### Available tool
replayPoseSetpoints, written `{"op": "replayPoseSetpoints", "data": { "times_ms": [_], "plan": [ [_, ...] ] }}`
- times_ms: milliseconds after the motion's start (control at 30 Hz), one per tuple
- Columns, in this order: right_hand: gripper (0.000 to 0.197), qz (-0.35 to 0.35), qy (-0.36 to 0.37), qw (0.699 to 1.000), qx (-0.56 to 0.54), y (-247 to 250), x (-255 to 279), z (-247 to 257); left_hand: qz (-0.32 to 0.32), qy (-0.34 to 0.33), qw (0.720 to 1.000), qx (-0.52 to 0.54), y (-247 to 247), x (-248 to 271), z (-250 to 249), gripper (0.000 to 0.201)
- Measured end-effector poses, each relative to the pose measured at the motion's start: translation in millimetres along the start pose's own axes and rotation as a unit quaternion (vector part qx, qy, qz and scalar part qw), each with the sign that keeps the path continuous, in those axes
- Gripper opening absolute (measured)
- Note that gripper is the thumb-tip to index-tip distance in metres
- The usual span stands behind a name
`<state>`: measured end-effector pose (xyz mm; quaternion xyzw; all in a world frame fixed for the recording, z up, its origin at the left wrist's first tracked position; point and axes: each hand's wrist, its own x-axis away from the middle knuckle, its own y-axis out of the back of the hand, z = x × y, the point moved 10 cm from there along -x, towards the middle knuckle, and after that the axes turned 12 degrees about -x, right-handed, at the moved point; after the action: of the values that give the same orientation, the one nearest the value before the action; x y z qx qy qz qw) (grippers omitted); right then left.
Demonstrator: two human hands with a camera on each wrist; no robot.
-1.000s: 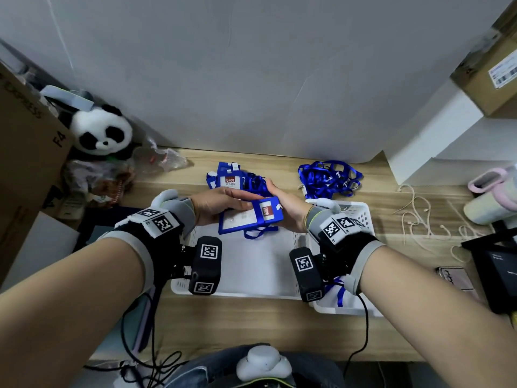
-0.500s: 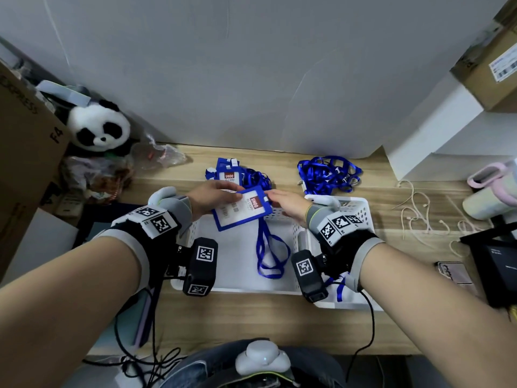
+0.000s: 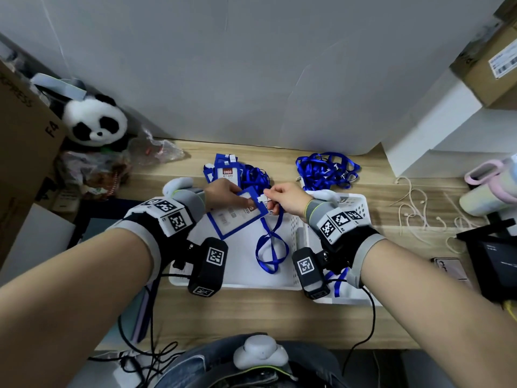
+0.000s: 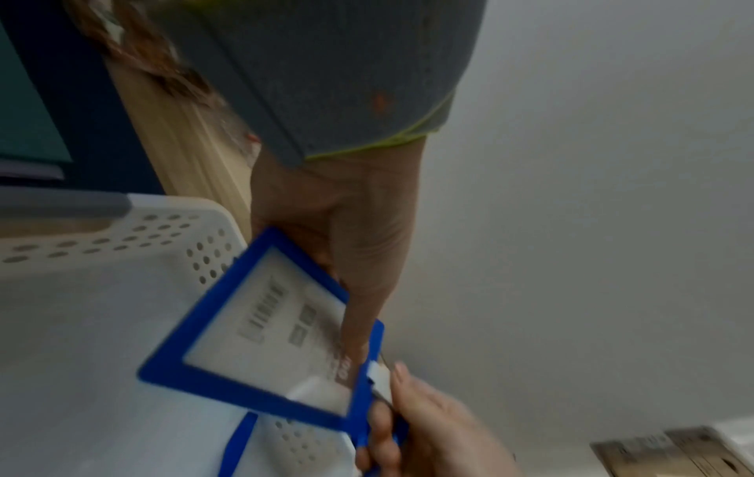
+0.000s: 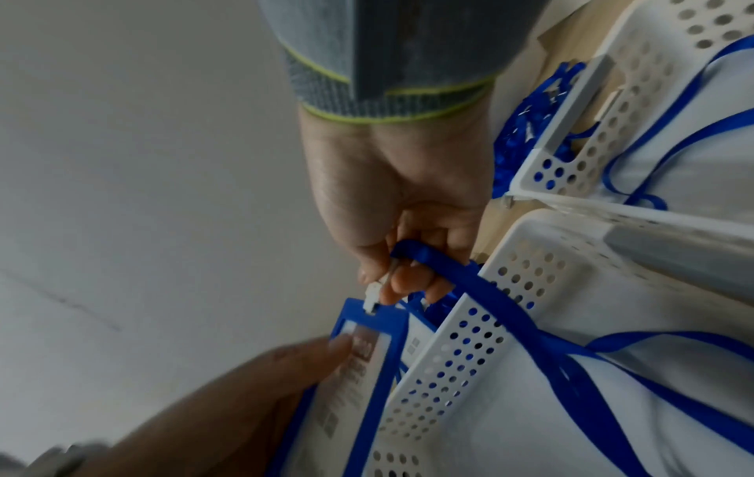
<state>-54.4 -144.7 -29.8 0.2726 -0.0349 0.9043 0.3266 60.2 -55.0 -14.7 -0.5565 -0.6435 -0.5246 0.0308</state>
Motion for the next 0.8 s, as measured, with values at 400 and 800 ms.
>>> {"op": "replayPoseSetpoints", "data": {
  "times_ms": [400, 800],
  "plan": [
    [0.020, -0.046, -0.112, 0.993, -0.005, 1, 1, -6, -0.064, -0.092, 0.992, -0.058, 4, -3, -20, 0.023],
    [0.021, -0.041, -0.141, 0.986, -0.079, -1, -2, -17, -0.068, -0.129, 0.988, -0.060, 4, -3, -23, 0.029]
  ]
}}
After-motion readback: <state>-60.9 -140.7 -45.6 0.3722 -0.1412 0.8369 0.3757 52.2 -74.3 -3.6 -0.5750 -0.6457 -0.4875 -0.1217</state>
